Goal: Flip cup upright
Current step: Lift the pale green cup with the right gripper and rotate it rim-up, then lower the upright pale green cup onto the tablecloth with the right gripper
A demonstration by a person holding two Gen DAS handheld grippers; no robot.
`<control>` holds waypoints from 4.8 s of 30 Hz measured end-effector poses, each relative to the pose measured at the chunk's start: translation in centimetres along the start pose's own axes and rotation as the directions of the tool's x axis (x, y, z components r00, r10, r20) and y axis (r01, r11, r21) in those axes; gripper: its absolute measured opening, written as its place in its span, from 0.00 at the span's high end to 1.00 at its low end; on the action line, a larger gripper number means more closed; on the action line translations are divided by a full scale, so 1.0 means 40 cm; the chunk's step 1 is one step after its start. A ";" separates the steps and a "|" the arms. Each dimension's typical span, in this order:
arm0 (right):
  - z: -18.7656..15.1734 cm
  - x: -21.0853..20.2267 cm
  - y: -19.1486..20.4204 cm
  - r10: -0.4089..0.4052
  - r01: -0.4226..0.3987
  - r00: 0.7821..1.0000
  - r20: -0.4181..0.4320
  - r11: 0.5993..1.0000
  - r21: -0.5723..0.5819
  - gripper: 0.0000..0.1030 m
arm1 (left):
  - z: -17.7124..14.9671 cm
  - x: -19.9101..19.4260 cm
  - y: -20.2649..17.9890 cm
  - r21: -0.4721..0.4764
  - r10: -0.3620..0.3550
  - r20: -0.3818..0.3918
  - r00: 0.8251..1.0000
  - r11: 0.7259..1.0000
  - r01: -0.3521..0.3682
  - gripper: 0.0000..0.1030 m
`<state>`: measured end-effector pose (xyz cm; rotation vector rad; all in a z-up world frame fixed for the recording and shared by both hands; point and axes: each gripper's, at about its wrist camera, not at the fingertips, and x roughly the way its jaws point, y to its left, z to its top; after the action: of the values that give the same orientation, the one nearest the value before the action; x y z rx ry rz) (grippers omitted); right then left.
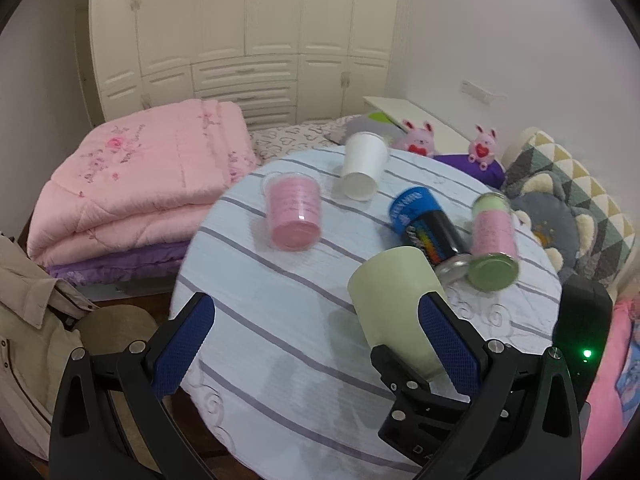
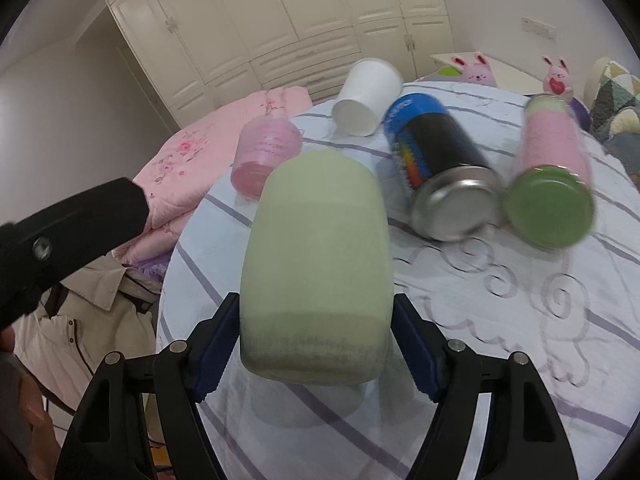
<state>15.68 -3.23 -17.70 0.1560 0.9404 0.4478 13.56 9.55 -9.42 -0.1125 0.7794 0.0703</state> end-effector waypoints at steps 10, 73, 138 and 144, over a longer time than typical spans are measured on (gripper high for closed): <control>-0.069 -0.105 -0.082 -0.055 0.053 0.998 0.036 0.997 0.050 0.27 | -0.053 -0.023 -0.122 0.062 -0.036 -0.023 0.999 0.997 0.037 0.00; -0.121 -0.292 -0.444 -0.176 0.149 0.974 0.139 0.971 0.188 0.21 | -0.082 0.160 -0.421 0.046 -0.032 -0.349 0.937 0.998 0.052 0.00; -0.040 -0.145 -0.294 -0.085 0.085 0.994 0.067 0.996 0.002 0.21 | 0.001 0.126 -0.343 0.056 -0.055 -0.130 0.990 0.997 0.062 0.05; -0.042 -0.151 -0.286 -0.087 0.087 0.994 0.070 0.996 0.002 0.21 | -0.001 0.109 -0.336 0.054 -0.057 -0.120 0.991 0.997 0.063 0.05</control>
<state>14.71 -16.26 -17.86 0.1287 0.8742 0.3603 18.06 -3.69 -11.51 -0.0860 0.8950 -0.0159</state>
